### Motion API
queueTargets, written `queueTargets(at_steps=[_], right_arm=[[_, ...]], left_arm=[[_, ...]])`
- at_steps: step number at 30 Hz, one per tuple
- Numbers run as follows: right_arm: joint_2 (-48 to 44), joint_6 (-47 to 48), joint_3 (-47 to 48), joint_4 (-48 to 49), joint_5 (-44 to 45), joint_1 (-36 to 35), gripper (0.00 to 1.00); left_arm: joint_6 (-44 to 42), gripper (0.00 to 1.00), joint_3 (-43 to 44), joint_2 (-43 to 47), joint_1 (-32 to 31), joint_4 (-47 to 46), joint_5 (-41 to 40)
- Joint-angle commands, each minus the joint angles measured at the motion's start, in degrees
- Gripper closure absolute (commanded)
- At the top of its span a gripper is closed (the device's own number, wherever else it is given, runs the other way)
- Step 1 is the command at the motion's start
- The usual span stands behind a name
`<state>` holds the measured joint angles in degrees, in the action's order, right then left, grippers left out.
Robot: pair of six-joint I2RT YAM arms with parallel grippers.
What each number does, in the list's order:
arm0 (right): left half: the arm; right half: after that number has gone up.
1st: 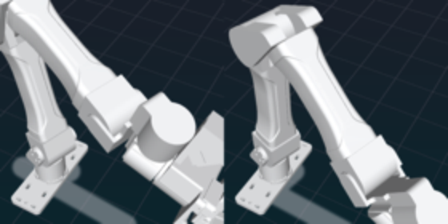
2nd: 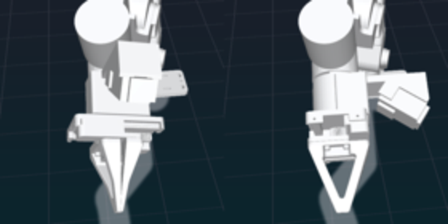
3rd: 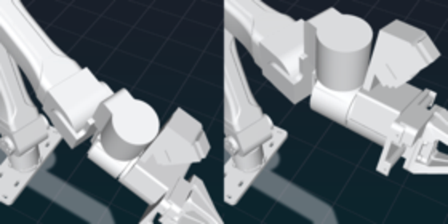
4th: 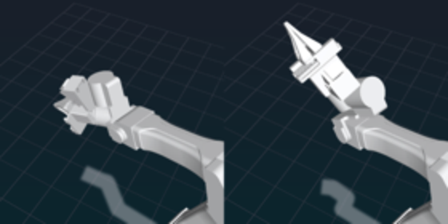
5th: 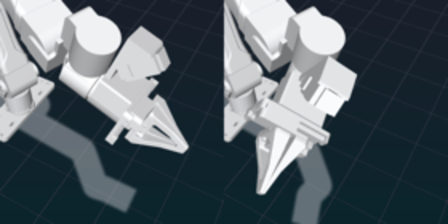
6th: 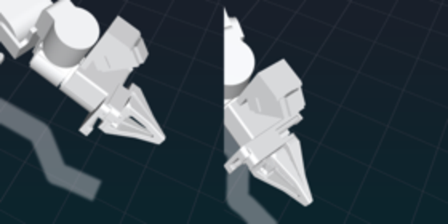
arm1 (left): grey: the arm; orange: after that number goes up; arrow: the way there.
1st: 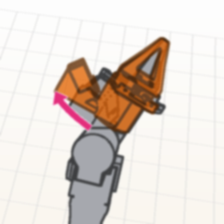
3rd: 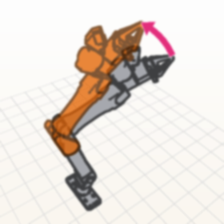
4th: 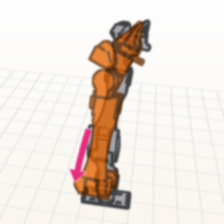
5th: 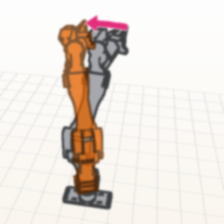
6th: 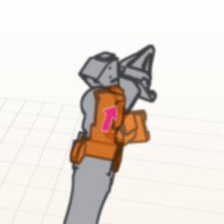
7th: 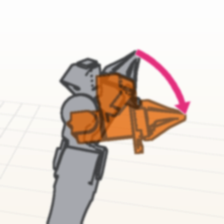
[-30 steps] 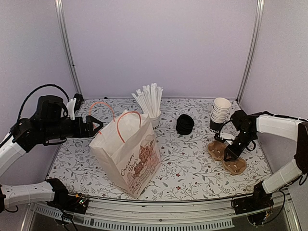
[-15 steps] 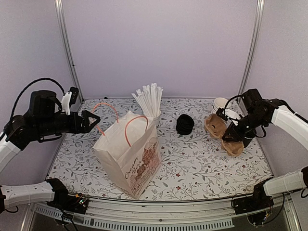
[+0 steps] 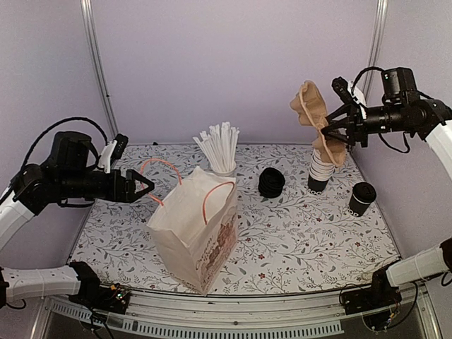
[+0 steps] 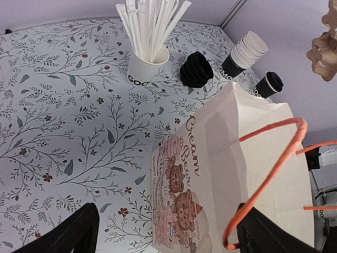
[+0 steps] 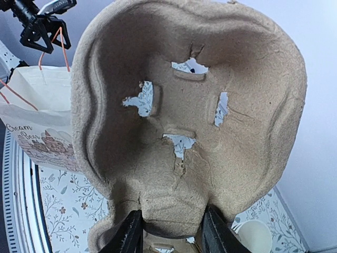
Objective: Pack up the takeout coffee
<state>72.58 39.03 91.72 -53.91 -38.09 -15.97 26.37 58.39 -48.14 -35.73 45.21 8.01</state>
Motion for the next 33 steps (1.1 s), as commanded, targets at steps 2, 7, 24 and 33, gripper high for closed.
queueTargets(at_steps=[2, 7, 24, 33], right_arm=[[3.62, -0.59, 6.01, 0.10, -7.11, -1.13, 0.61], [3.67, -1.43, 7.27, 4.35, -5.76, -6.31, 0.60], [3.55, -0.72, 1.34, 4.09, -3.66, -10.74, 0.58], [3.51, 4.44, -20.98, 6.47, 8.08, -16.12, 0.55]], left_arm=[[0.36, 0.06, 2.69, 3.33, -1.02, -1.61, 5.28], [1.72, 0.00, 4.34, -1.13, -2.23, 2.39, 7.19], [8.26, 0.32, 4.91, -12.68, -17.72, 3.66, -6.52], [2.56, 0.86, 7.15, -12.39, -17.79, 2.43, -11.71]])
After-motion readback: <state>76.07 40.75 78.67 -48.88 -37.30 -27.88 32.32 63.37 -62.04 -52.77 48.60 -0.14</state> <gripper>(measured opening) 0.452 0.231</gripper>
